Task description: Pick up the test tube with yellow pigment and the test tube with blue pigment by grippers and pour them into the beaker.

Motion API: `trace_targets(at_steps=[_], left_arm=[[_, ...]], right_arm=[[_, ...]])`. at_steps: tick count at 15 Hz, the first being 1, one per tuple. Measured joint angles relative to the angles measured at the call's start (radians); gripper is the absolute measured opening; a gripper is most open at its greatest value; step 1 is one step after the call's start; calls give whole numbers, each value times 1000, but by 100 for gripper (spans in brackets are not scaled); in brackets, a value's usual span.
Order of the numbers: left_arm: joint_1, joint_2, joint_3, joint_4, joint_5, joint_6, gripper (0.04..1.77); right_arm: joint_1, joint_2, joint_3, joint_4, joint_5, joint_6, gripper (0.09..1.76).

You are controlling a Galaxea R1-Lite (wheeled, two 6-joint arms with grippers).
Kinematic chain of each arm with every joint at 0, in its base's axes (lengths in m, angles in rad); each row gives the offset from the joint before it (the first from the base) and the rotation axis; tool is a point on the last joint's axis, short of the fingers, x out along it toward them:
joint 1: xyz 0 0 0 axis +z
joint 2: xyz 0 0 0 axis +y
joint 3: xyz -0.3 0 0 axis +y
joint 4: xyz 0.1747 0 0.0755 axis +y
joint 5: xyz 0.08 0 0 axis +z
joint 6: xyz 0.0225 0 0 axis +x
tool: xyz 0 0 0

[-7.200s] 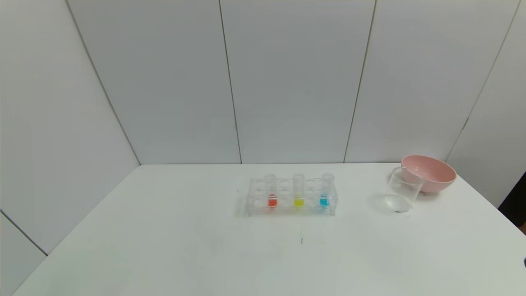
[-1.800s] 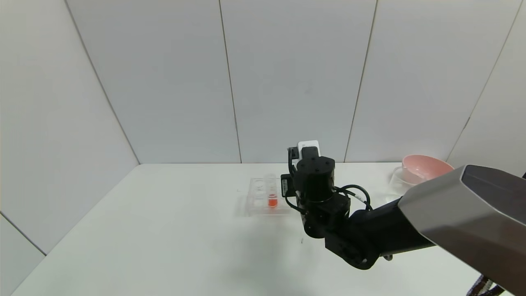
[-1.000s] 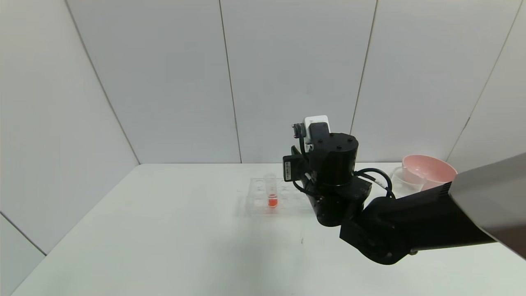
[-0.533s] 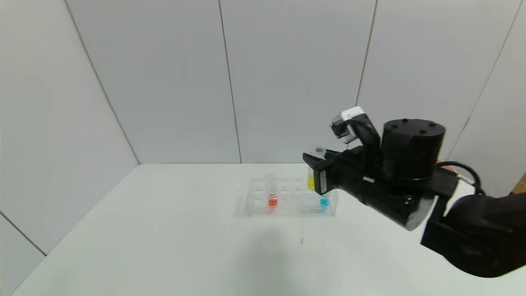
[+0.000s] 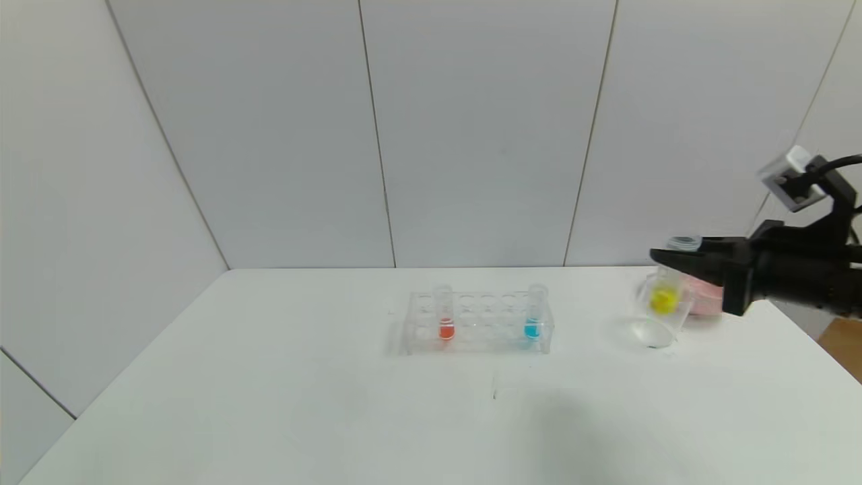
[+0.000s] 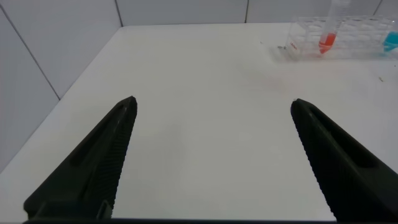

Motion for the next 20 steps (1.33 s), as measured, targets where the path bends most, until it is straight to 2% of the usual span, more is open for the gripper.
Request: trace_targets(at_steps=[3,6,8,11,13,17,20], left_arm=[[0,0,0,0,0,0,176],[0,0,0,0,0,0,176],[0,0,0,0,0,0,176],[0,0,0,0,0,0,176],[0,0,0,0,0,0,176],[0,0,0,0,0,0,176],[0,0,0,0,0,0,176]], right_arm=[[-244,8,-11,48,203,-219,51],[-387,91,-66,63,264,-353,51],[-434,166,-137,66,271,-395,51],[-469,291,-277,81,268,-483,51],[-474,356,-380,166,259,-533,51],[-443,437,-624,448,186,-639,51],[-413,487,-787,673,82,-739,51]])
